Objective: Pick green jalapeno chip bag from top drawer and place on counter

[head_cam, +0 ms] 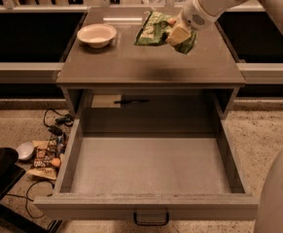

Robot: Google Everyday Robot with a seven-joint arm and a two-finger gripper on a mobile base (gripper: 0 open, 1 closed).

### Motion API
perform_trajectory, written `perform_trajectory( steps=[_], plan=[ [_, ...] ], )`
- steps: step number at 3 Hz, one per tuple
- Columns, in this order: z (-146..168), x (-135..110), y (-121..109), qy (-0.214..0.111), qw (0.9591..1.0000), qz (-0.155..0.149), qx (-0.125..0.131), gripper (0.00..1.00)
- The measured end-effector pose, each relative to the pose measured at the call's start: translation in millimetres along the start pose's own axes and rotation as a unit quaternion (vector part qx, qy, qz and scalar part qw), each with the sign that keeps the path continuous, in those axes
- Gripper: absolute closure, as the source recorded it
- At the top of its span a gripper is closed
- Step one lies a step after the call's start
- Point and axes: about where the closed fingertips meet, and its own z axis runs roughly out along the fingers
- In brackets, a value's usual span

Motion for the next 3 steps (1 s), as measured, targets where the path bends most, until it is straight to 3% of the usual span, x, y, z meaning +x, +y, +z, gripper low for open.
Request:
perform_trajectory(
  steps=[1,3],
  plan=[
    [8.2,48.1,-21.3,0.011,0.9980,0.049,0.037,1.00],
    [13.7,46.8,-20.5,0.009,0.9981,0.049,0.035,0.59]
  ],
)
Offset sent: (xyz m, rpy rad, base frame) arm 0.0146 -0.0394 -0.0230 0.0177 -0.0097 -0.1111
